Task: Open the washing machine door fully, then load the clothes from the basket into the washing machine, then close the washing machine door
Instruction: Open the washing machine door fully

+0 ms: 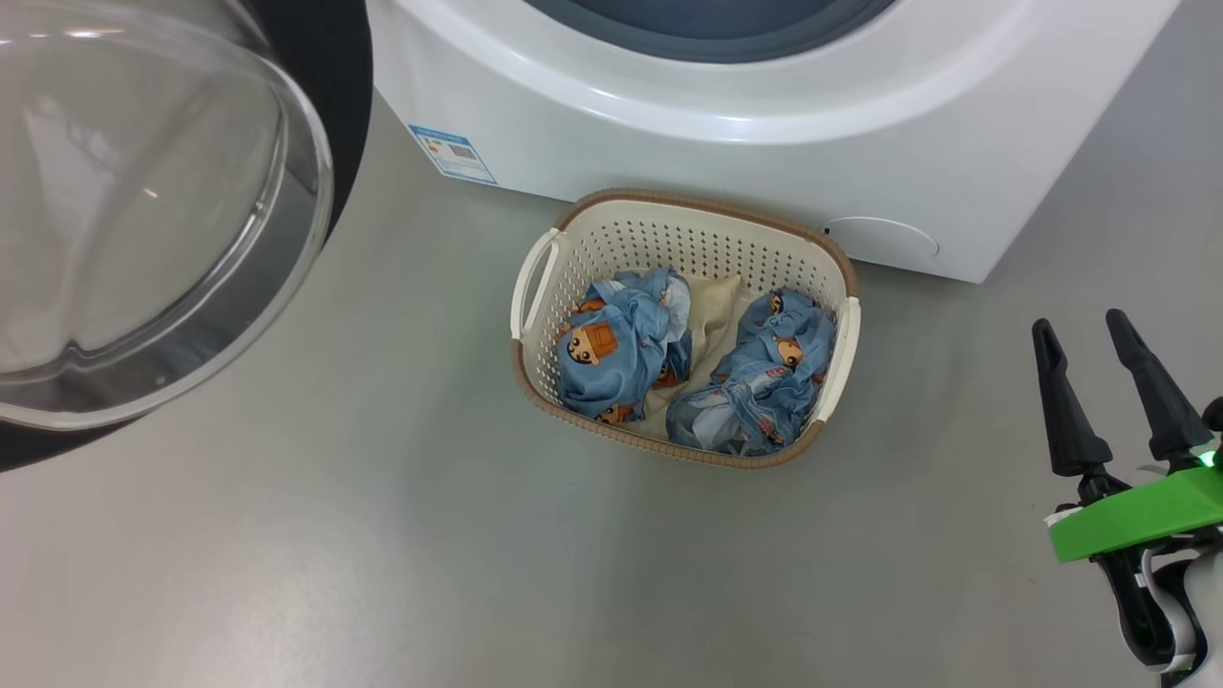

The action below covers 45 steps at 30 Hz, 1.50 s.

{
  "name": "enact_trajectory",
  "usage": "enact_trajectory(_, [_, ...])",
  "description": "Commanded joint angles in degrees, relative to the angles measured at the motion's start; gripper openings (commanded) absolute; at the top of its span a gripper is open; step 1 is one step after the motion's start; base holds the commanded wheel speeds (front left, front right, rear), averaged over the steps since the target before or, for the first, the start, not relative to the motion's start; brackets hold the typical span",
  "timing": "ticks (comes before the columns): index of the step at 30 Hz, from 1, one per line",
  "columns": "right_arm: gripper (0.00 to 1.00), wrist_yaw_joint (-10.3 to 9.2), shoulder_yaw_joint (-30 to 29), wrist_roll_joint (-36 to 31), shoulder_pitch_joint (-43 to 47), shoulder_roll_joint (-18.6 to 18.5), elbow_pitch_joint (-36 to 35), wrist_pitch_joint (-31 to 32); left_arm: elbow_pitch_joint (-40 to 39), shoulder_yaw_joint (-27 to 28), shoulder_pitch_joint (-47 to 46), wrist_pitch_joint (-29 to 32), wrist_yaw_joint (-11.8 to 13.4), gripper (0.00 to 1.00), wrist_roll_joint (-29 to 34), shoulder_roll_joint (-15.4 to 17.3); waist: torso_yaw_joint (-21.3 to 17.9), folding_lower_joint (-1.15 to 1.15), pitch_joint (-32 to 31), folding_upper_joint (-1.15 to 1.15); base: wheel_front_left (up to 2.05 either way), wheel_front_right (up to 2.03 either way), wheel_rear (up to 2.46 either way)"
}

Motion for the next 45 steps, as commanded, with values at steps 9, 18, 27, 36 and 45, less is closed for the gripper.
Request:
enact_trajectory(9, [1.00, 0.43, 1.9, -0.6, -0.9, -0.8, -1.2, -0.7, 1.5, 3.3, -2.4, -0.3, -2.5, 0.00, 3.8, 5.7, -0.5, 0.00, -0.3, 0.00, 0.00, 0.00, 0.00])
enact_trajectory(18, [1.00, 0.43, 1.8, -0.2, 0.9, 1.1, -0.8, -0.7, -3.2, 3.2, 2.4, -0.3, -4.8, 0.00, 4.8, 2.3, -0.5, 0.00, -5.6, 0.00, 0.00, 0.00, 0.00])
enact_trajectory(27, [1.00, 0.43, 1.6, 0.3, 3.2, 2.3, -1.3, -0.7, -12.9, -5.1, 10.0, -0.3, -5.0, 0.37, 0.8, -0.5, -0.4, 0.00, -10.7, 0.00, 0.00, 0.00, 0.00])
enact_trajectory(36, [1.00, 0.43, 0.9, 0.8, 6.4, 3.0, -2.2, -0.7, -25.0, -19.1, 19.3, -0.3, -5.0, 1.00, -4.7, -2.1, -2.1, 0.00, -15.3, 0.00, 0.00, 0.00, 0.00])
enact_trajectory(45, [1.00, 0.43, -0.5, 0.9, 8.8, 3.7, -2.8, -0.7, -31.9, -25.2, 26.8, -0.3, -5.0, 1.00, -6.2, -2.9, -6.9, 0.00, -17.9, 0.00, 0.00, 0.00, 0.00])
